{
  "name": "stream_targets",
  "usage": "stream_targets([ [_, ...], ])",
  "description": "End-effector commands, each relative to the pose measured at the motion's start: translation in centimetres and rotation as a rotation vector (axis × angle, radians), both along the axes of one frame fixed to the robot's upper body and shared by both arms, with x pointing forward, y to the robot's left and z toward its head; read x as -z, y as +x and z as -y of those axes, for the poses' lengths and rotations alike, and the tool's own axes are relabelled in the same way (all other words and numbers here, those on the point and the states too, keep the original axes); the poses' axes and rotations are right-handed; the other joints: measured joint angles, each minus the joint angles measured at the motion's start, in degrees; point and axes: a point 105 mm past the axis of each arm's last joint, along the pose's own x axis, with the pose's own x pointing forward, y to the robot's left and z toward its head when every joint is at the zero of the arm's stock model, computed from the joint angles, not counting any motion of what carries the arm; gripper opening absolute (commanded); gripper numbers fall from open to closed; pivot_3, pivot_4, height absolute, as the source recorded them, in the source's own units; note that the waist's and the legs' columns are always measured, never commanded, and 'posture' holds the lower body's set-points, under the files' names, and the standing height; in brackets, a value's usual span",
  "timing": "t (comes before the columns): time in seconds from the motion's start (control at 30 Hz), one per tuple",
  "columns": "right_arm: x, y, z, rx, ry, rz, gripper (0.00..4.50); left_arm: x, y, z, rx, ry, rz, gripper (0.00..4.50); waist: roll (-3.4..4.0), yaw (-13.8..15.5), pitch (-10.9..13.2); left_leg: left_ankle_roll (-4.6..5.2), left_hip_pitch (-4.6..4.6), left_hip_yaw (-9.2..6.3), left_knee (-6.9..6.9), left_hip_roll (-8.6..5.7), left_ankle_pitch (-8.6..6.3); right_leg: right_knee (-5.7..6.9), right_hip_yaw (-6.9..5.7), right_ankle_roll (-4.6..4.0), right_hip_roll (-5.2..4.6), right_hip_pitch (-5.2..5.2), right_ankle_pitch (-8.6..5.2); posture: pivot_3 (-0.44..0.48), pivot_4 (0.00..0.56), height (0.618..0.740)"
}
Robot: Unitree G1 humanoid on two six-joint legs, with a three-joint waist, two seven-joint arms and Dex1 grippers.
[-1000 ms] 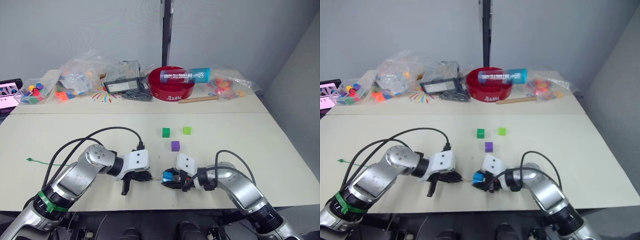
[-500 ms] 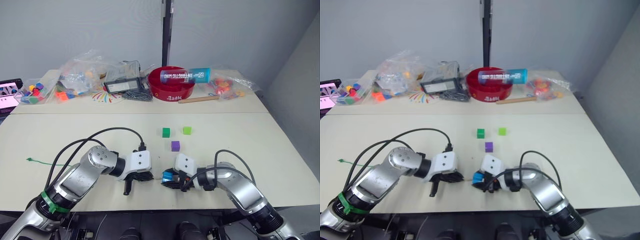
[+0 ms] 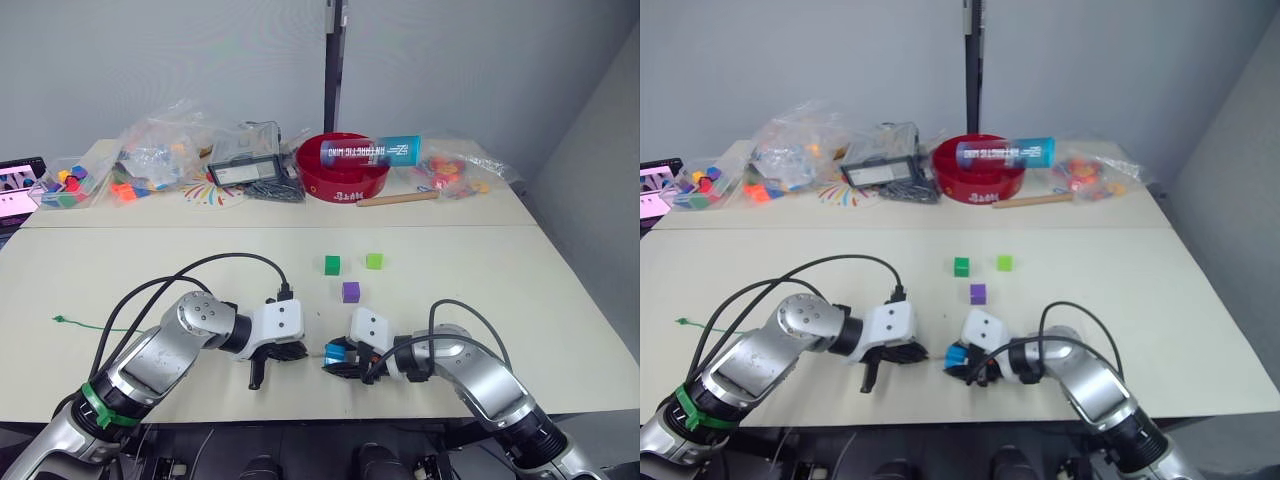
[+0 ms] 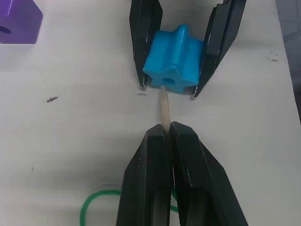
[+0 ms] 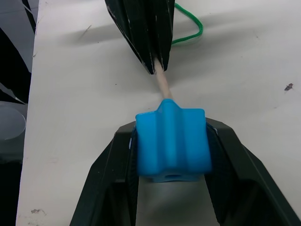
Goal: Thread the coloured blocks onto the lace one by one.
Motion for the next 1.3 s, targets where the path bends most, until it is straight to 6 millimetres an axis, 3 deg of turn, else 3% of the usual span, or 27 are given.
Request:
stream_targets([
  [0.03, -0.5, -0.6, -0.6, -0.038, 0.009, 0.007, 1.36, -0.9, -0.5, 0.9, 0.045, -0.022, 0.042, 0.0, 0.0, 0.01, 0.0, 0.0, 0.0, 0.0, 0.0, 0.0, 0.0, 0.0, 0.0, 0.0, 0.0, 0.0, 0.0, 0.0, 0.15, 0.731],
  [0.57, -0.1, -0.3, -0.7, -0.019, -0.019, 0.003, 1.36, -1.3, 0.6, 2.7, 0.116, -0.058, 0.052, 0.0, 0.0, 0.03, 0.0, 0.0, 0.02, -0.01, 0.01, -0.01, 0.0, 0.01, 0.0, 0.0, 0.0, 0.02, 0.0, 0.0, 0.15, 0.731],
  [0.93, -0.1, 0.2, -1.1, 0.003, -0.026, -0.008, 1.36, -1.7, -0.1, 3.3, 0.168, -0.06, 0.028, 0.0, 0.0, -0.06, 0.0, 0.0, 0.02, -0.01, 0.02, -0.01, 0.0, 0.03, 0.0, 0.0, 0.0, 0.02, 0.0, 0.0, 0.15, 0.731],
  [1.3, 0.0, 0.3, -0.1, 0.019, -0.03, -0.002, 1.36, -1.3, 0.0, 1.7, 0.111, -0.04, 0.013, 0.0, 0.0, -0.09, 0.0, 0.0, 0.03, -0.01, 0.02, 0.0, 0.0, 0.03, 0.01, 0.0, 0.01, 0.02, 0.0, 0.0, 0.15, 0.731],
])
